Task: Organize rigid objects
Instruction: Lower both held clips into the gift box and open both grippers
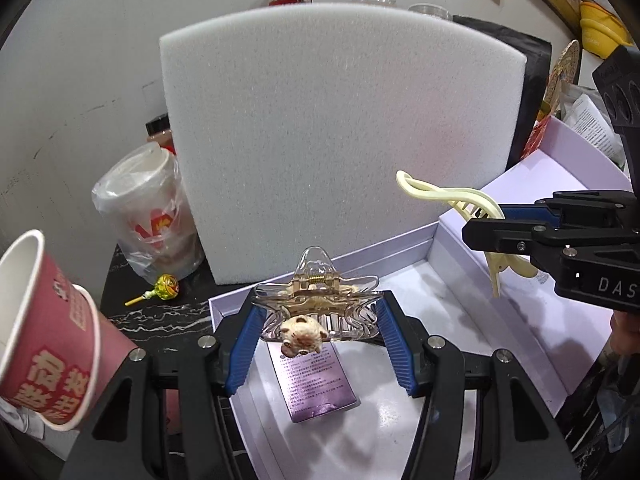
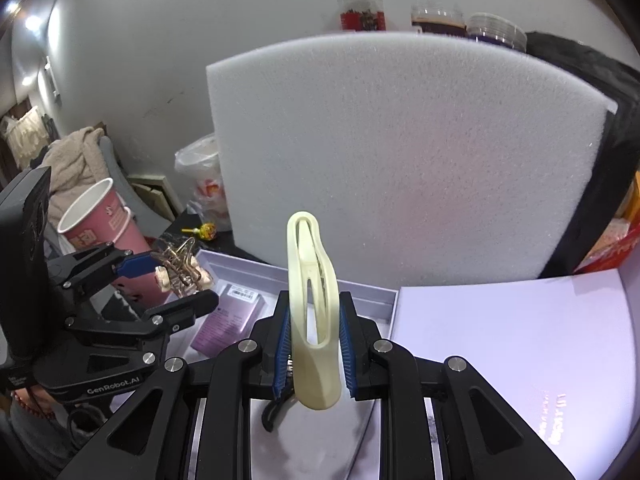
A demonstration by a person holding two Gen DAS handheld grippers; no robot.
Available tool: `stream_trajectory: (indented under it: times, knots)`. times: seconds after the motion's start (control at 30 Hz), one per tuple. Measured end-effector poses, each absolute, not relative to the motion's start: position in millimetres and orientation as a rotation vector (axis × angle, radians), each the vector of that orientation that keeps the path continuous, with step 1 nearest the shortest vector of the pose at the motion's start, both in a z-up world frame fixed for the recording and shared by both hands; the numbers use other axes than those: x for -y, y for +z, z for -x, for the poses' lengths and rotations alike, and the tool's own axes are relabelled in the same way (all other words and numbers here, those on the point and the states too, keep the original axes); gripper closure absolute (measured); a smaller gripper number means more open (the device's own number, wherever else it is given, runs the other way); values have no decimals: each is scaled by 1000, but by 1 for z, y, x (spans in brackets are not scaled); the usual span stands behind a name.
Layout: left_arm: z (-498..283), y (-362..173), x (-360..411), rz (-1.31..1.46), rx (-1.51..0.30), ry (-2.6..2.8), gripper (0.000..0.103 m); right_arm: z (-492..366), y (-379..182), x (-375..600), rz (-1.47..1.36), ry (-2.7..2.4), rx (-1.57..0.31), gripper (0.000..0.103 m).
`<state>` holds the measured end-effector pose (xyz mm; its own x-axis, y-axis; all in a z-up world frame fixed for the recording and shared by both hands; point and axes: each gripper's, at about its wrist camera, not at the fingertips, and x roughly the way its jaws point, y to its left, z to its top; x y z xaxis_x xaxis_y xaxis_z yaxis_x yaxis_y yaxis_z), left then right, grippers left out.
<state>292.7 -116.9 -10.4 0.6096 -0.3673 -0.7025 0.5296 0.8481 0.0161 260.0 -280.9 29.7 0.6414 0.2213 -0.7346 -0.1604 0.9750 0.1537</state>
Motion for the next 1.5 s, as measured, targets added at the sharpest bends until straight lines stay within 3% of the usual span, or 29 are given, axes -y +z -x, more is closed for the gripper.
stream_trajectory:
  times: [0.97,1.0,1.07,1.17,1.23,1.33,1.5]
  knots:
    - [-298,-16,120,-212,-791,-512,46,-274,8,277,-80,209,-882,81]
    - [-297,-15,121,-213,-795,-515,46,-273,8,277,-80,206,-884,80]
    - [-296,-14,122,-220,-797,-513,46,-272,8,279,-91,211,-889,60]
    - [-295,-14,124,-247,-813,-480,46,-267,10,282,-98,203,-888,58]
    - [-292,-11,125,-256,-809,-462,42,-264,12,283,-87,187,-886,58]
    - [-287,-3,124,-257,-784,-440,21,-259,17,285,-84,182,-885,58]
    - [-276,10,124,-268,-767,-434,20,-248,28,290,-86,167,-868,58]
